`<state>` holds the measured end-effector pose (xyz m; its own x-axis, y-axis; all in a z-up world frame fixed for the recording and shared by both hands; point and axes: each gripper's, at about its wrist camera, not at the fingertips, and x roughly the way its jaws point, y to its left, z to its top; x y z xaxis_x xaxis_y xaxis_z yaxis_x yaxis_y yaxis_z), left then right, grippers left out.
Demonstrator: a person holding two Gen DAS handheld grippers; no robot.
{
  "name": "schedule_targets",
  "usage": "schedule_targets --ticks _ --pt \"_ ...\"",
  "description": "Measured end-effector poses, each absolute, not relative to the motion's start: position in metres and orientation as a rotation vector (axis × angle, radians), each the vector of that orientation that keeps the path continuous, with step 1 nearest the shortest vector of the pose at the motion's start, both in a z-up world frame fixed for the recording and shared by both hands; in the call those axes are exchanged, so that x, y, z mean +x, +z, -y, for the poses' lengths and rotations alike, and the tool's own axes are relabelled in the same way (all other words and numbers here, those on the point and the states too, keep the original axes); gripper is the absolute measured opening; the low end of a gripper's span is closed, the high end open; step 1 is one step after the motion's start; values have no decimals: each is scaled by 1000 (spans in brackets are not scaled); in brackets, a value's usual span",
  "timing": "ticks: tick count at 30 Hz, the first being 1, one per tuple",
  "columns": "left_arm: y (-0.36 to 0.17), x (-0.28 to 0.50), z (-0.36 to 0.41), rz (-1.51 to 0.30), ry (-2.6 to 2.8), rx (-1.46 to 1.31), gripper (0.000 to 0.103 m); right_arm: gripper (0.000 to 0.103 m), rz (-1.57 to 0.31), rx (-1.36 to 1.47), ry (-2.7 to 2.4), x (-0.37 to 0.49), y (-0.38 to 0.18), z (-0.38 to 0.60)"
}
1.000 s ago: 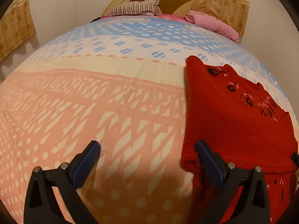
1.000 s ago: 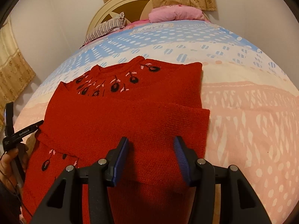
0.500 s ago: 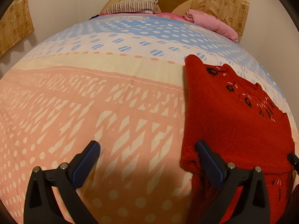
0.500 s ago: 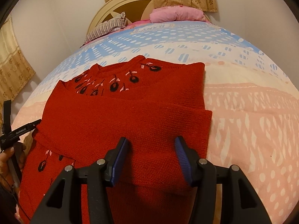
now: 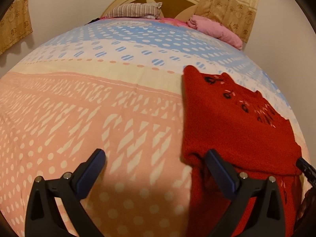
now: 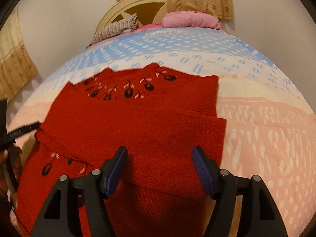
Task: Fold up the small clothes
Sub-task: 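Fold the sweater's collar section down over the body with the right tool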
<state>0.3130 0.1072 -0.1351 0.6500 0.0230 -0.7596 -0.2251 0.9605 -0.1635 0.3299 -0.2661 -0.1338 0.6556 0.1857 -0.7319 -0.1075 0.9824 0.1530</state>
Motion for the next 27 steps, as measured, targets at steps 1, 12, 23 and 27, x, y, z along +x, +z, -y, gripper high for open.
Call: schedule_targets --ticks 1,12,23,27 --pt "-134 311 -106 -849 136 -251 103 69 -835 114 162 327 -132 269" --pt "-123 274 -82 -845 38 -203 103 69 -841 113 167 291 -127 271" --pt "-117 239 -60 -820 0 -125 103 69 -865 96 196 252 -129 263" --pt "-116 226 -56 -821 -14 -114 103 69 -879 83 198 238 -134 262"
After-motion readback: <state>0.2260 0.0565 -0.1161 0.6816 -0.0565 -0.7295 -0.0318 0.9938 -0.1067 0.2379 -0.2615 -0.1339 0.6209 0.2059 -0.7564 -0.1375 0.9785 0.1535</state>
